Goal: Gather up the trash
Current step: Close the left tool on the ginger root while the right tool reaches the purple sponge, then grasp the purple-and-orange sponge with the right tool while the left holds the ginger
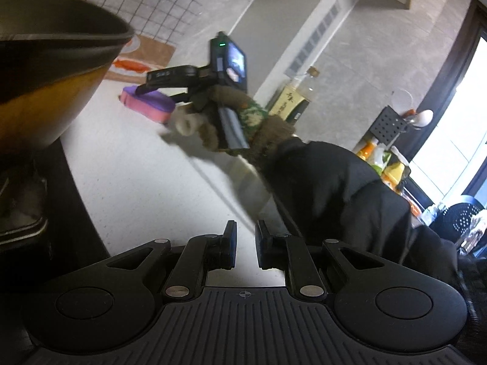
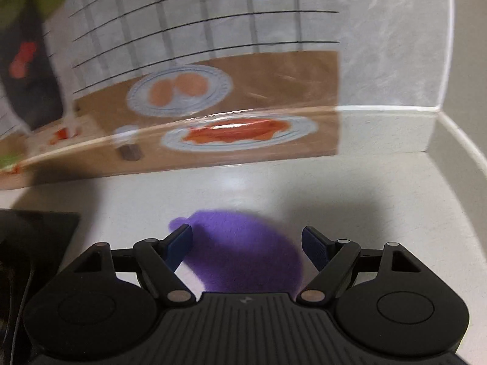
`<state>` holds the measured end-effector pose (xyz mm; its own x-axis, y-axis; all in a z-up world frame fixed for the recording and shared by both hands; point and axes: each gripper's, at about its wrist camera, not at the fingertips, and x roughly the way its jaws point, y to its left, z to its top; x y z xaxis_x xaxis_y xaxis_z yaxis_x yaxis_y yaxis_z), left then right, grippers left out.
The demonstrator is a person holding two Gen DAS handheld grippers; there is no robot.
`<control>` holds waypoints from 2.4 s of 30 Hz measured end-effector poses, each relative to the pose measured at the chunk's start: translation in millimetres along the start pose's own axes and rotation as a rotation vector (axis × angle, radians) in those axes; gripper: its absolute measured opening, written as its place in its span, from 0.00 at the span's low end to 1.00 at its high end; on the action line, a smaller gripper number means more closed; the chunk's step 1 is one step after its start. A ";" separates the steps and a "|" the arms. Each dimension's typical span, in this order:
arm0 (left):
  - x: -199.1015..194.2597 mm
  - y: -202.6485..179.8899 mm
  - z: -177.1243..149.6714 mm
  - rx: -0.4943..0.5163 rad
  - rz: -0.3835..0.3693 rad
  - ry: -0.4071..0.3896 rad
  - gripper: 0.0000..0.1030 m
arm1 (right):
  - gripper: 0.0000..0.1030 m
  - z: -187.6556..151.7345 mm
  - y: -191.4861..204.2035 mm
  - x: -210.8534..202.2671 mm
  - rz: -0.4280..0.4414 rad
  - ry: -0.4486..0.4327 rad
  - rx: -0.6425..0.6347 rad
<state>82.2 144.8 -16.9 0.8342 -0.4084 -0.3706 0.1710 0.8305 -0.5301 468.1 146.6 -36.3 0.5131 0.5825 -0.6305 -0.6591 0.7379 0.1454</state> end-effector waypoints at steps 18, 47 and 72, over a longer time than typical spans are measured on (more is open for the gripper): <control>-25.1 -24.5 -36.2 0.099 0.116 0.068 0.15 | 0.12 -99.1 30.6 -172.6 -0.102 -0.010 -0.001; -7.1 -58.4 -75.5 0.359 0.323 0.151 0.46 | 0.58 -204.3 38.8 -216.3 -0.324 -0.099 -0.017; -19.1 -34.3 -61.9 0.213 0.145 0.071 0.43 | 0.63 -190.1 60.6 -201.3 -0.261 -0.126 -0.139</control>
<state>28.0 100.7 -38.9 0.8203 -0.2987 -0.4878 0.1654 0.9403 -0.2976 220.3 9.2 -45.5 0.7332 0.4238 -0.5318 -0.5607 0.8193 -0.1201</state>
